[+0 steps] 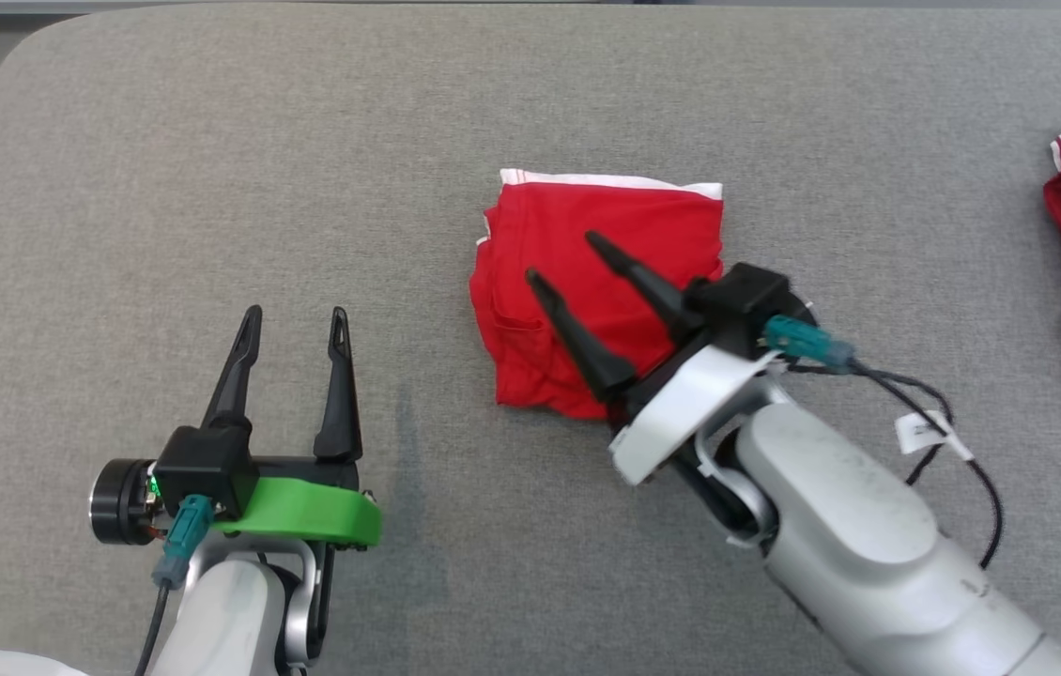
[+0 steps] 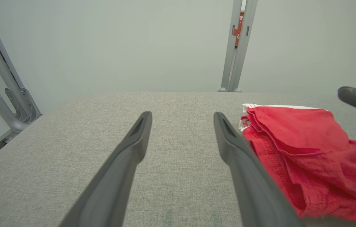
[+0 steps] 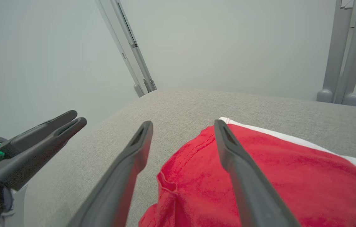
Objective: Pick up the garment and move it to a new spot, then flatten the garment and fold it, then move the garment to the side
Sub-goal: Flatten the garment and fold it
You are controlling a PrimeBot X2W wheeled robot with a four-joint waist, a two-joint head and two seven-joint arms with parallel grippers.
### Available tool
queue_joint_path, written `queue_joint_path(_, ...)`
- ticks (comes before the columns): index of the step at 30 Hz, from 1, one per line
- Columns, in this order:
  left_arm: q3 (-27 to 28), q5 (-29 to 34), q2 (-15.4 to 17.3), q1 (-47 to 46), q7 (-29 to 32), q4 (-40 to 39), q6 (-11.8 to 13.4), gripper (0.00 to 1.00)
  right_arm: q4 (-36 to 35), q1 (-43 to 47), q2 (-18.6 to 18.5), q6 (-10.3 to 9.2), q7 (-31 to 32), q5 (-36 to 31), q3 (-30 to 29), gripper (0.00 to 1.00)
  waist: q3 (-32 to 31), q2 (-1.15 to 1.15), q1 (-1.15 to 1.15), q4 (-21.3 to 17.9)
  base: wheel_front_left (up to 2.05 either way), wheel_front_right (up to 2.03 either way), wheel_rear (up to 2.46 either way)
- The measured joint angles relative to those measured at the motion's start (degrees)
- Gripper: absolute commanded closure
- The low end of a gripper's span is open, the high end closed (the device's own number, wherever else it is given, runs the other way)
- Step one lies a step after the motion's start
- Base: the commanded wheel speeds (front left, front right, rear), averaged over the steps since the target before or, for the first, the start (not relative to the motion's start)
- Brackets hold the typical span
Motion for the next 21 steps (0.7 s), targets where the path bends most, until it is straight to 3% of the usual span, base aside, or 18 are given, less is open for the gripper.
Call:
queue_joint_path(3, 0.42, 0.02, 0.34, -0.15, -0.04, 0.0, 0.22, 0.0, -2.92, 0.99, -2.09, 0.0, -1.59, -1.3, -4.09, 0.0, 0.03, 0.0, 0.0, -0.92, 0.0, 0.0, 0.0)
queue_joint_path(11, 1.99, 0.27, 2.31, 0.92, -0.07, -0.3, 1.24, 0.0, -12.28, 13.74, -6.47, 0.0, -2.19, -5.94, -22.15, 0.0, -1.23, 0.0, 0.0, -4.63, 0.0, 0.0, 0.0)
queue_joint_path(16, 2.68, 0.2, 3.65, 3.04, 0.27, -0.71, 1.77, 0.0, -17.49, 22.85, -6.83, 0.0, -2.16, -9.24, -30.6, 0.0, -2.84, 0.0, 0.0, -7.12, 0.0, 0.0, 0.0)
queue_joint_path(21, 2.68, 0.15, 4.71, 5.65, 1.13, -1.31, 2.24, 0.0, -22.36, 29.63, -5.35, 0.0, 0.22, -11.26, -34.01, 0.0, -5.39, 0.0, 0.0, -8.72, 0.0, 0.0, 0.0)
